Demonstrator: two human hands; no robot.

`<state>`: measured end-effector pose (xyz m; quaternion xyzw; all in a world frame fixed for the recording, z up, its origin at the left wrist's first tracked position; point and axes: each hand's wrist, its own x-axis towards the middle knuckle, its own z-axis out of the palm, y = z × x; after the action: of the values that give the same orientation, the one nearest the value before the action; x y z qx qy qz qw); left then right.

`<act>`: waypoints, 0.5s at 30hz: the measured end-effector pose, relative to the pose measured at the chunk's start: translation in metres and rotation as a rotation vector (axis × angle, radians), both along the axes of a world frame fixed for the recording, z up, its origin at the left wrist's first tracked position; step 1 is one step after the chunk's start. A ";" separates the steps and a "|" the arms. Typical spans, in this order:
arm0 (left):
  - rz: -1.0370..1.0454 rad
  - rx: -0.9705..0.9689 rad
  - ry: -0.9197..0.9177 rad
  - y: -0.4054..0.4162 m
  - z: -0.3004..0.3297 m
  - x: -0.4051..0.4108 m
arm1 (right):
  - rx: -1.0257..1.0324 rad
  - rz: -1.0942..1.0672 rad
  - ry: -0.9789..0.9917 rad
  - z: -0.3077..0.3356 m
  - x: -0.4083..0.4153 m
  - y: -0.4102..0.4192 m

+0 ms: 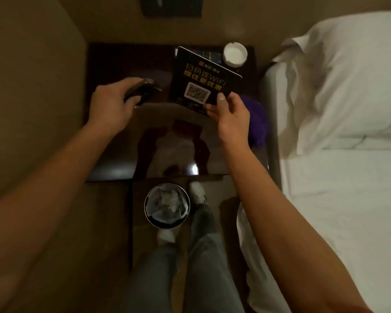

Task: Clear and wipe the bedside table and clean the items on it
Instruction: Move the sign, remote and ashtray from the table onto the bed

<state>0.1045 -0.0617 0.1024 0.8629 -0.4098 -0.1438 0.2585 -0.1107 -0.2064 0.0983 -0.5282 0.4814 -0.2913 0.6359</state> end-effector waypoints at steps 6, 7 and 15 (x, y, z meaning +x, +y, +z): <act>-0.178 0.056 0.020 -0.010 0.008 -0.088 | 0.010 -0.232 0.024 0.014 -0.113 0.043; -0.207 0.069 0.018 -0.013 0.007 -0.105 | 0.023 -0.269 0.033 0.016 -0.132 0.049; -0.542 0.139 0.014 -0.031 -0.001 -0.248 | 0.104 -0.558 0.087 0.023 -0.290 0.087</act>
<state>-0.1438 -0.0930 0.1018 0.7363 -0.6132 -0.2412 0.1537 -0.4003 -0.1196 0.1212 -0.3542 0.6491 -0.4072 0.5362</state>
